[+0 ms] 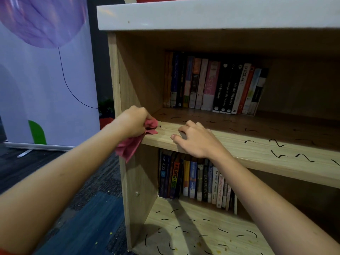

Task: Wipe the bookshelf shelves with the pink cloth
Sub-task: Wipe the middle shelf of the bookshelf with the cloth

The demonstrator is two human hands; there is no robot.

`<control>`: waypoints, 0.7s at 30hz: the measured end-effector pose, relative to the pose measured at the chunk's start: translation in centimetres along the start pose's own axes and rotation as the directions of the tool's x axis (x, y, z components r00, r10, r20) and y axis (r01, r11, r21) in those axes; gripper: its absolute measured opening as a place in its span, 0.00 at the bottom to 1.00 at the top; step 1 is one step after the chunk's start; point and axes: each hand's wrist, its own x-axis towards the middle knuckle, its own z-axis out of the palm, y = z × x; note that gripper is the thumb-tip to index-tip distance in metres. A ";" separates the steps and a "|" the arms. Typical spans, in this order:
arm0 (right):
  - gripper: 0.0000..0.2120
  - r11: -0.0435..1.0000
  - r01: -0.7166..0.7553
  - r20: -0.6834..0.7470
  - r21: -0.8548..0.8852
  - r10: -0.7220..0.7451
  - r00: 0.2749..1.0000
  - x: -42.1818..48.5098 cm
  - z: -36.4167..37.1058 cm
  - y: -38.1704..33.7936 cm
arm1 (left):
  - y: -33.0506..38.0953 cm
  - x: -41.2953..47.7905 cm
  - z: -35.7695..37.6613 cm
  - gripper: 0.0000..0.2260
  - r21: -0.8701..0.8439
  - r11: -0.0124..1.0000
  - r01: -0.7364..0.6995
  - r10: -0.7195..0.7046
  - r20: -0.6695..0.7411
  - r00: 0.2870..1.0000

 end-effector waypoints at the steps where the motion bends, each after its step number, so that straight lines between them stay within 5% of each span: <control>1: 0.27 1.000 -0.002 0.000 0.001 0.002 1.000 0.0 0.0 -0.1 | 0.5 0.3 0.4 0.15 0.001 1.000 0.017 -0.017 -0.011 1.000; 6: 0.26 1.000 -0.004 -0.007 -0.011 0.004 1.000 -0.1 -0.1 -0.2 | 2.7 1.6 1.7 0.19 -0.148 0.989 -0.026 0.023 -0.026 0.999; 11: 0.27 1.000 0.007 -0.002 -0.009 -0.007 1.000 -0.1 0.0 0.0 | 0.7 1.3 0.6 0.17 -0.008 0.997 0.075 -0.075 -0.008 0.997; 18: 0.26 1.000 0.003 -0.005 -0.013 -0.003 1.000 -0.1 0.0 -0.1 | 2.8 1.3 1.4 0.16 -0.181 0.983 -0.042 0.042 -0.003 0.999; 21: 0.26 1.000 0.005 0.003 -0.007 -0.005 1.000 -0.1 0.0 -0.1 | 1.3 1.5 1.0 0.14 -0.122 0.992 0.037 -0.037 0.003 0.999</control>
